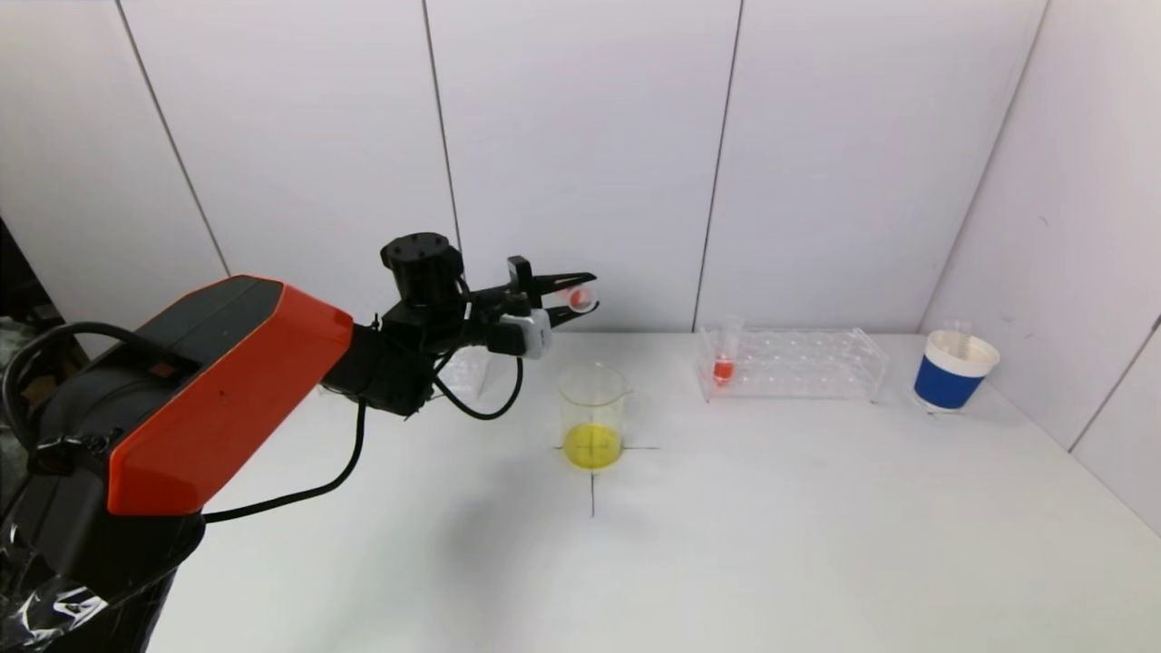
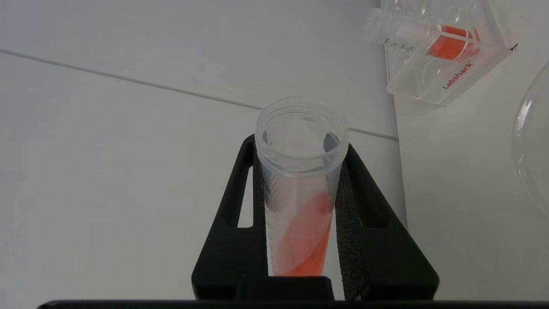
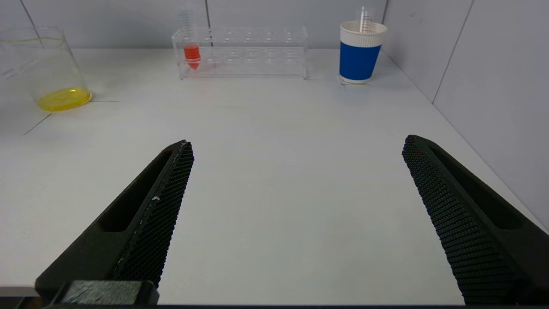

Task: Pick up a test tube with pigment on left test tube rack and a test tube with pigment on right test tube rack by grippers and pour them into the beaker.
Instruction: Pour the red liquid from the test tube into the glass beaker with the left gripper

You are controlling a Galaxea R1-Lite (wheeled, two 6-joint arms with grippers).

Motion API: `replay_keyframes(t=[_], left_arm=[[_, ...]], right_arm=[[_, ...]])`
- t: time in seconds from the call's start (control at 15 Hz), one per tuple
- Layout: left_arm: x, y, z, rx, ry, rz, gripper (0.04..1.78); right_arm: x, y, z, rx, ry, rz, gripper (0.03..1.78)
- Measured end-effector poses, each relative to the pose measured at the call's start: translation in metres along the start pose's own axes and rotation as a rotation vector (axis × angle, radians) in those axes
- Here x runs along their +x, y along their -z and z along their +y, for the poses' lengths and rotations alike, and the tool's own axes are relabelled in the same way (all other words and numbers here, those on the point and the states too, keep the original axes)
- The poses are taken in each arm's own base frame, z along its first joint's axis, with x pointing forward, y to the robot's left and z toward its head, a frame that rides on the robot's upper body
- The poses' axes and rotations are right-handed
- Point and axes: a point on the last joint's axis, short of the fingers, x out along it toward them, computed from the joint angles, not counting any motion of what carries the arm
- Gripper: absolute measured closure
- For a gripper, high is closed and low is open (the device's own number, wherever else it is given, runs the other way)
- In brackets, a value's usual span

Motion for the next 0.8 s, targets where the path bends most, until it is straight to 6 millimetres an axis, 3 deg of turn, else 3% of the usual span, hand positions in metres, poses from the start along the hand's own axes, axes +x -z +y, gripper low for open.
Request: replay_keyframes(t=[0.47, 0.8], left_arm=[[-0.001, -0.003, -0.003, 0.066, -0.021, -0.012, 1.36], [-0.003, -0.007, -0.016, 0.092, -0.02, -0.019, 1.36]], right_arm=[[0.0, 0.0, 0.0, 0.0, 0.0, 0.0, 0.04], [0.0, 0.0, 0.0, 0.0, 0.0, 0.0, 0.04]])
